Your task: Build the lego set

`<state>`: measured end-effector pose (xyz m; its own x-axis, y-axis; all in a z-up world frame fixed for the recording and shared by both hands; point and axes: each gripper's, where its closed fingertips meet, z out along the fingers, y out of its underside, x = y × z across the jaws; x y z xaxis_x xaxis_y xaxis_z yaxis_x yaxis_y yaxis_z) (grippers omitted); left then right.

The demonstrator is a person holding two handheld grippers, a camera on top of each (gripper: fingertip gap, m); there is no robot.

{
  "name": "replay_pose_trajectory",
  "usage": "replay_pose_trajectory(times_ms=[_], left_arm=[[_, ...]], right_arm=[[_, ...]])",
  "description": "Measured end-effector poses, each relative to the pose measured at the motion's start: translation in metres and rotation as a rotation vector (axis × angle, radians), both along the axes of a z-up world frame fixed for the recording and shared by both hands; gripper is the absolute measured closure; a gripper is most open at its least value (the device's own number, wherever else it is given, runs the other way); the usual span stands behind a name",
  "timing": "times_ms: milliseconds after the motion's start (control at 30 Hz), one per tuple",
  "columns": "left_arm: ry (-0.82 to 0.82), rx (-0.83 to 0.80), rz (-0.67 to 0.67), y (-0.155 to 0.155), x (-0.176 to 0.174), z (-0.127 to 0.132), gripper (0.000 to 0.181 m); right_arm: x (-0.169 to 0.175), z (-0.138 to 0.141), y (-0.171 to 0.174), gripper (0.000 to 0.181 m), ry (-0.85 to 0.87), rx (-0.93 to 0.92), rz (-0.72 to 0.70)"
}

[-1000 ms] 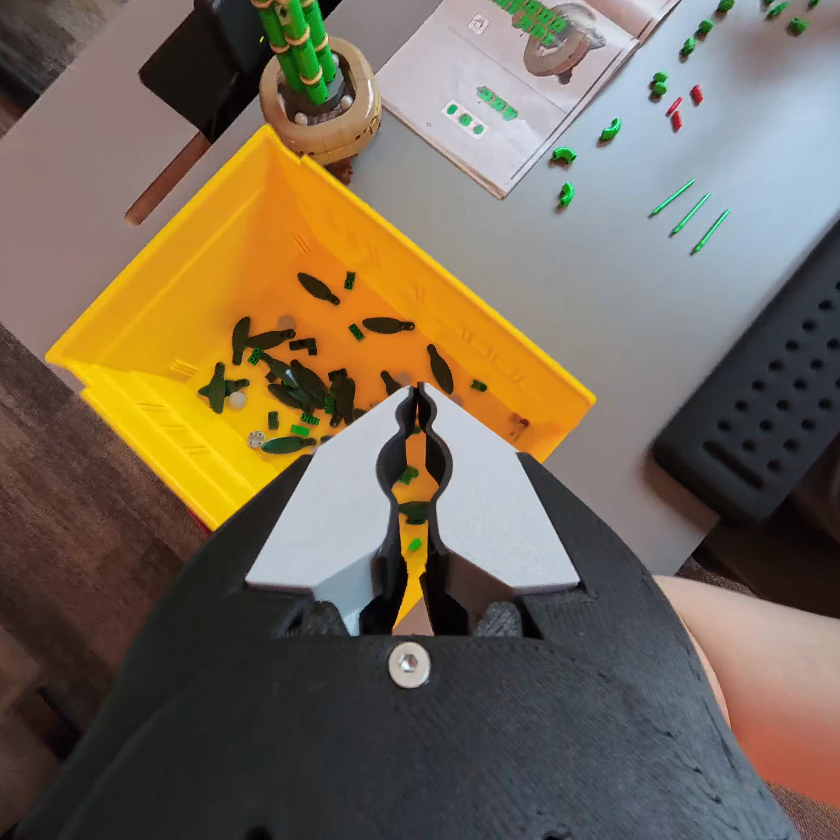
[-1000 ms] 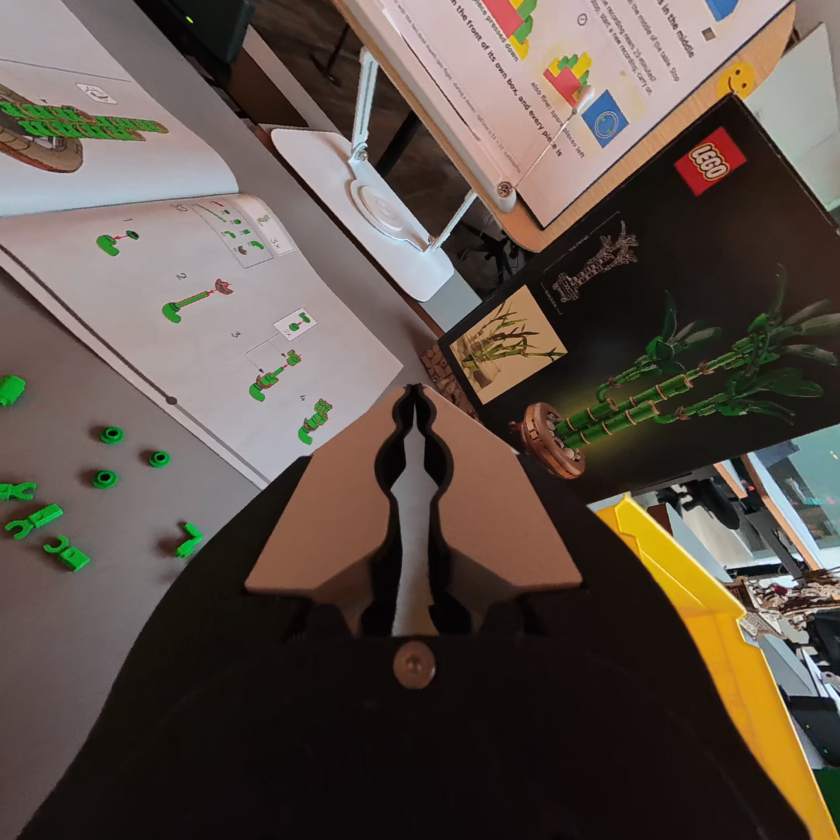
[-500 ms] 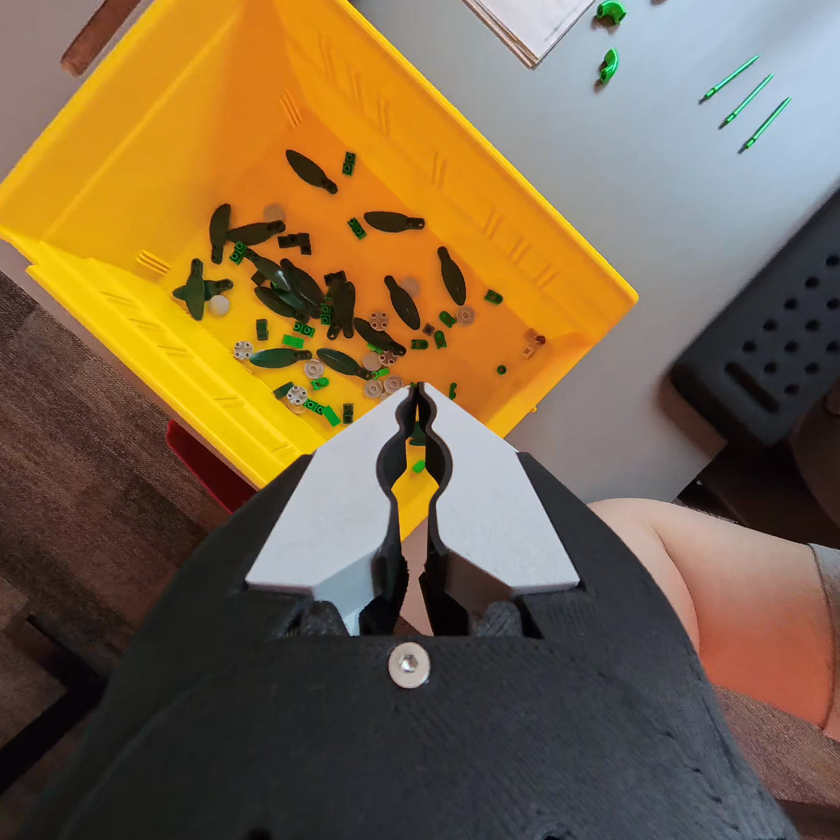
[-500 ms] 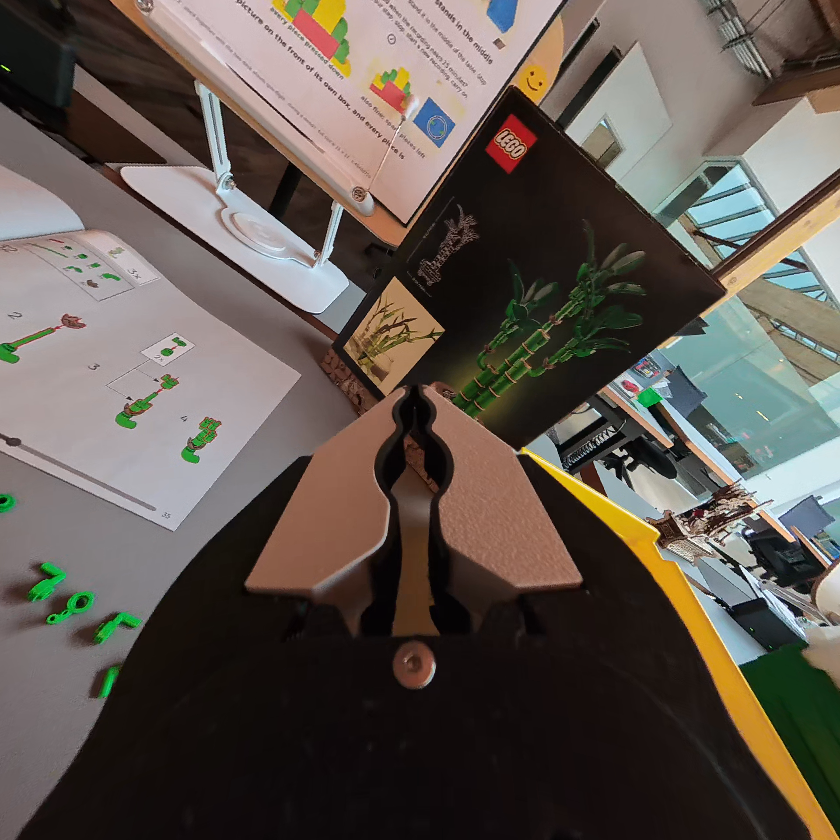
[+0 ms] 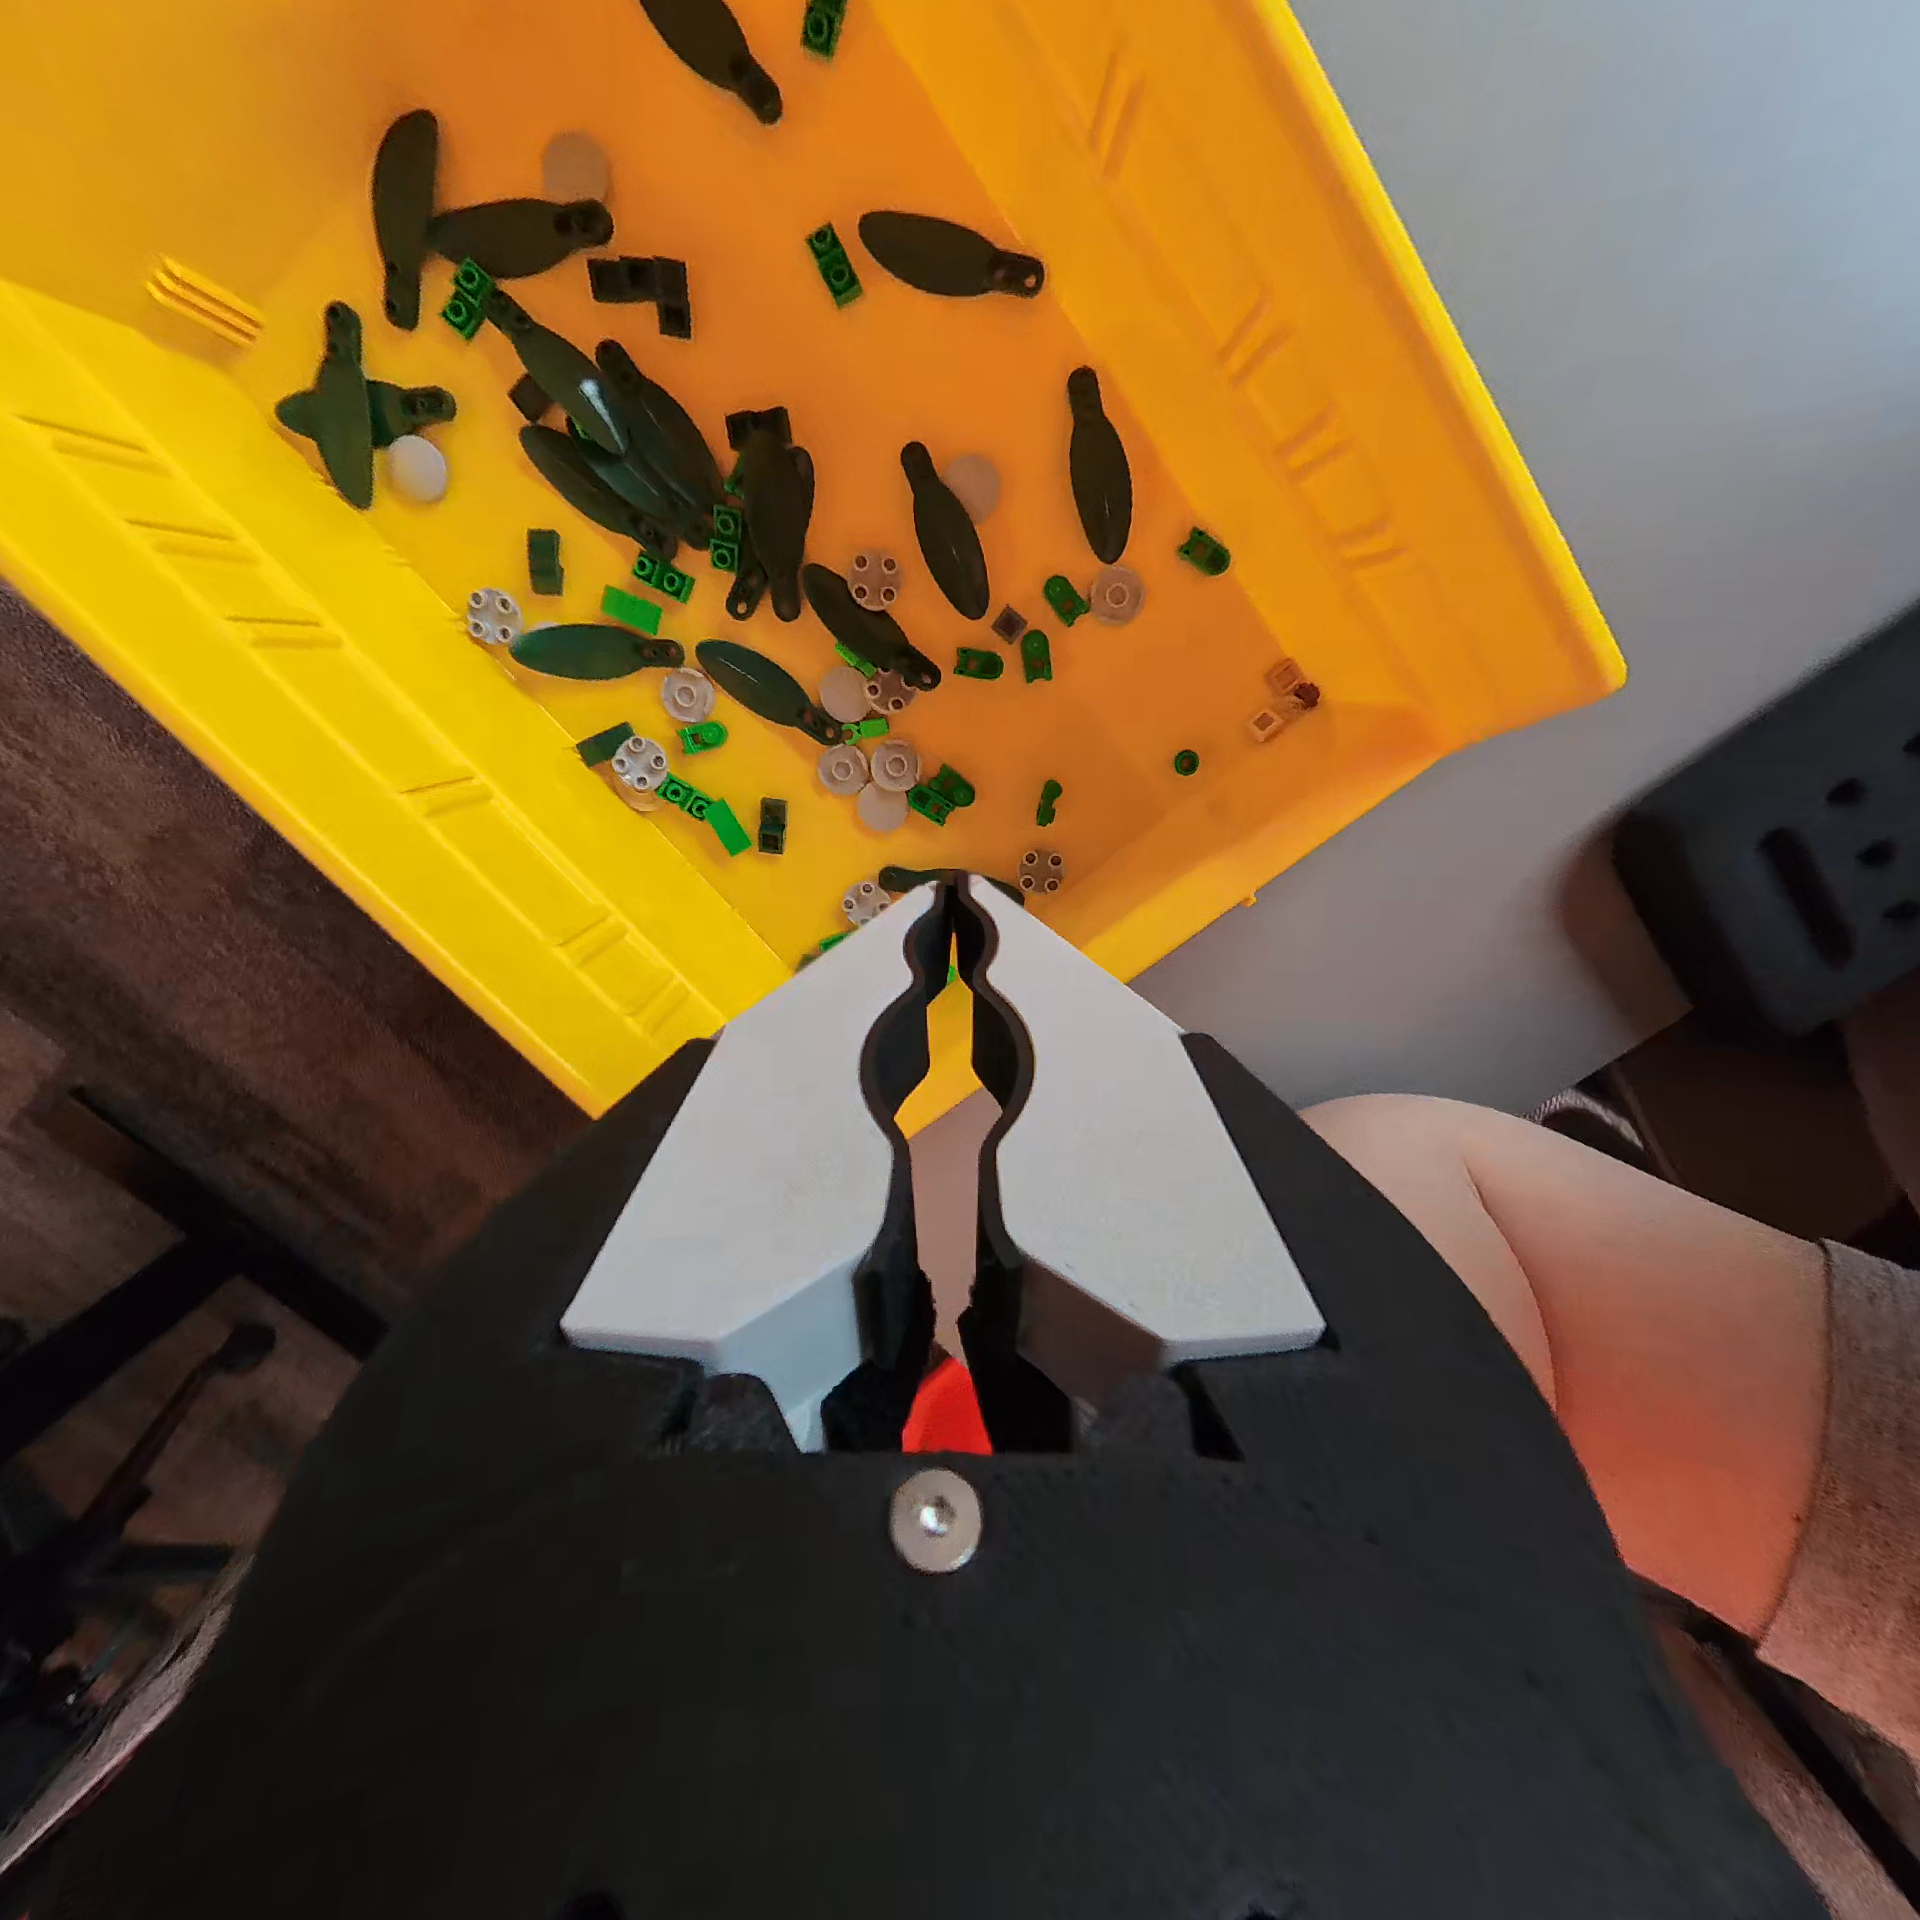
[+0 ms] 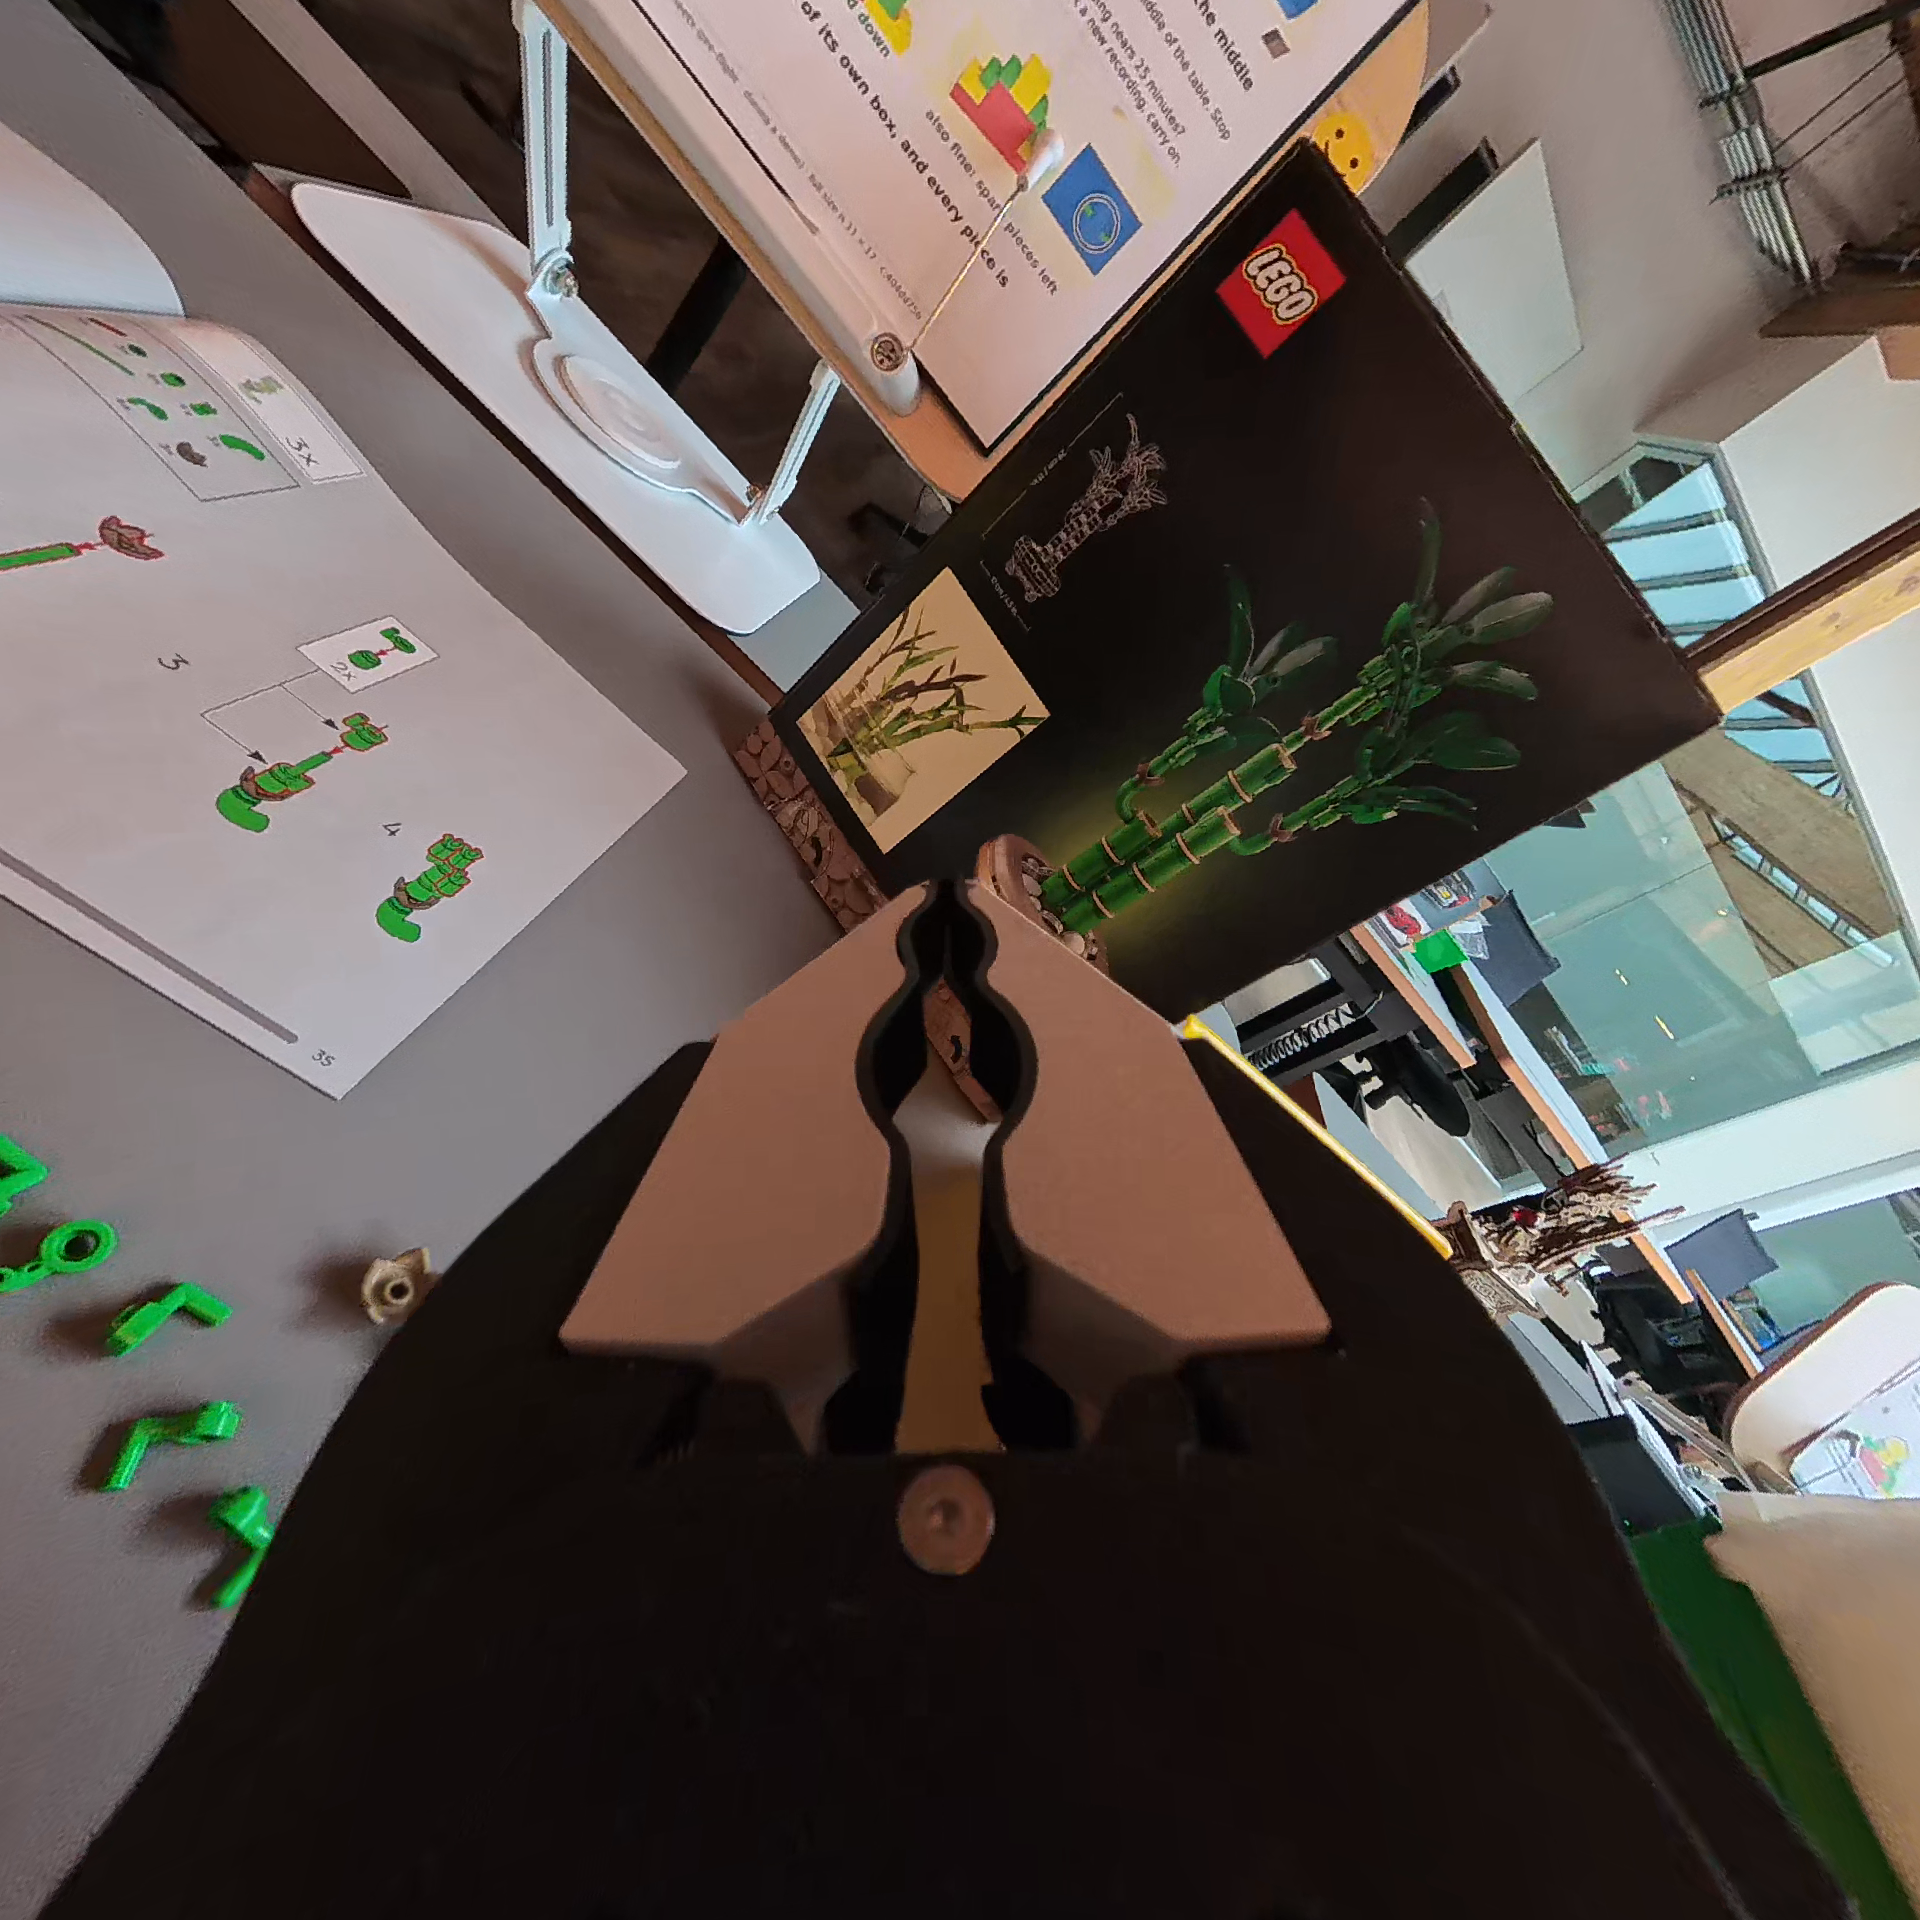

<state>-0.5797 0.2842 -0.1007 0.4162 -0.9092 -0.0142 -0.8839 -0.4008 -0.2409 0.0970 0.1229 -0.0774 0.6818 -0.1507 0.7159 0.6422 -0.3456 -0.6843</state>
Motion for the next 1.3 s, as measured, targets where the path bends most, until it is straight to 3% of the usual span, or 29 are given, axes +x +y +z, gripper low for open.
replay_pose_trajectory(times_ms=[400,600,733,833,1033,1300], left_arm=[[0.110,-0.023,-0.002,-0.002,0.007,-0.012,0.181],[0.227,-0.237,0.199,-0.006,-0.021,-0.049,0.181],[0.260,-0.327,0.373,-0.010,-0.037,-0.061,0.153],[0.320,-0.353,0.410,-0.006,-0.041,-0.071,0.149],[0.500,-0.376,0.427,-0.006,-0.057,-0.085,0.159],[0.475,-0.511,0.465,-0.017,-0.054,-0.094,0.155]], right_arm=[[0.002,0.005,-0.003,0.181,-0.012,0.019,-0.002],[-0.011,0.000,0.002,0.181,0.001,-0.007,0.059],[-0.027,0.006,-0.001,0.181,-0.016,-0.007,0.115],[-0.035,0.014,-0.005,0.181,-0.004,0.016,0.153],[-0.033,0.022,-0.014,0.181,0.051,0.055,0.164],[-0.035,0.017,-0.010,0.181,0.050,0.022,0.171]])
